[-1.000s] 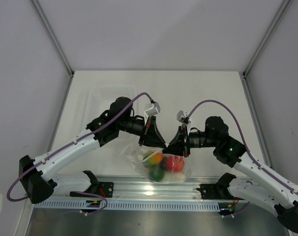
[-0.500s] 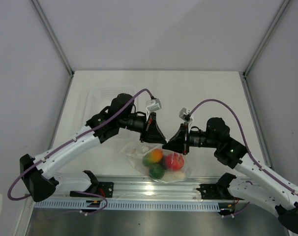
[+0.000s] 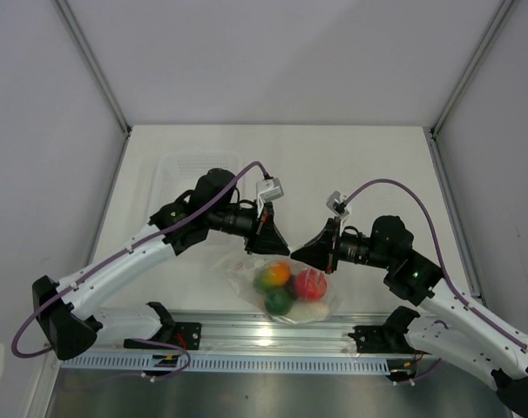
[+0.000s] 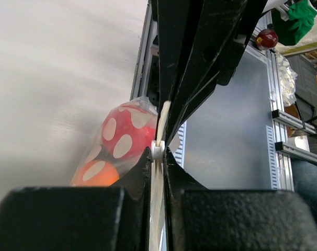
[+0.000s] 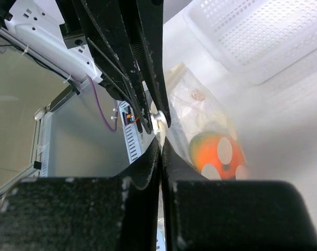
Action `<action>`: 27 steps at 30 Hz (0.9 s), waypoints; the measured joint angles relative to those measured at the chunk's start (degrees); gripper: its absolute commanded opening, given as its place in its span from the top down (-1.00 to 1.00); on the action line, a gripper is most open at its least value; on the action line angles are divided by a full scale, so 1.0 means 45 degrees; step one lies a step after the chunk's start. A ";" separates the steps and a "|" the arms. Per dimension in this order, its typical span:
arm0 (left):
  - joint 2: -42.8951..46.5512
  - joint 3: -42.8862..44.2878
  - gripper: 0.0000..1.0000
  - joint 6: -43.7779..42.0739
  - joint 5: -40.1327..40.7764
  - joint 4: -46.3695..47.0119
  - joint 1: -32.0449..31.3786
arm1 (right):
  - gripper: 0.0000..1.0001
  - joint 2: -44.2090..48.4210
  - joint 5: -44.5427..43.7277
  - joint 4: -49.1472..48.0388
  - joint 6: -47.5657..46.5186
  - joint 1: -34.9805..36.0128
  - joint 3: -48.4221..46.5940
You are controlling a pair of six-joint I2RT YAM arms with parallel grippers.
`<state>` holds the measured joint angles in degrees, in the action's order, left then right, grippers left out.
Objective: Place the food in the zip-top bag and seal the zipper
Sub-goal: Zip the zipper food storage bag at the center of the board.
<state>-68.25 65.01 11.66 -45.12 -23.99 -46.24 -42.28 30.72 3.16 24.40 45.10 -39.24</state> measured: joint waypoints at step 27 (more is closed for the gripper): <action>0.2506 -0.2579 0.99 -0.0267 0.0903 -0.0821 0.0806 | 1.00 0.0379 -0.0500 -0.0039 0.0879 -0.2754 0.0427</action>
<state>-56.97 53.41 10.46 -41.06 -27.68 -42.61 -40.58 28.47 2.98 28.36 32.71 -37.32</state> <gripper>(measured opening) 0.088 0.003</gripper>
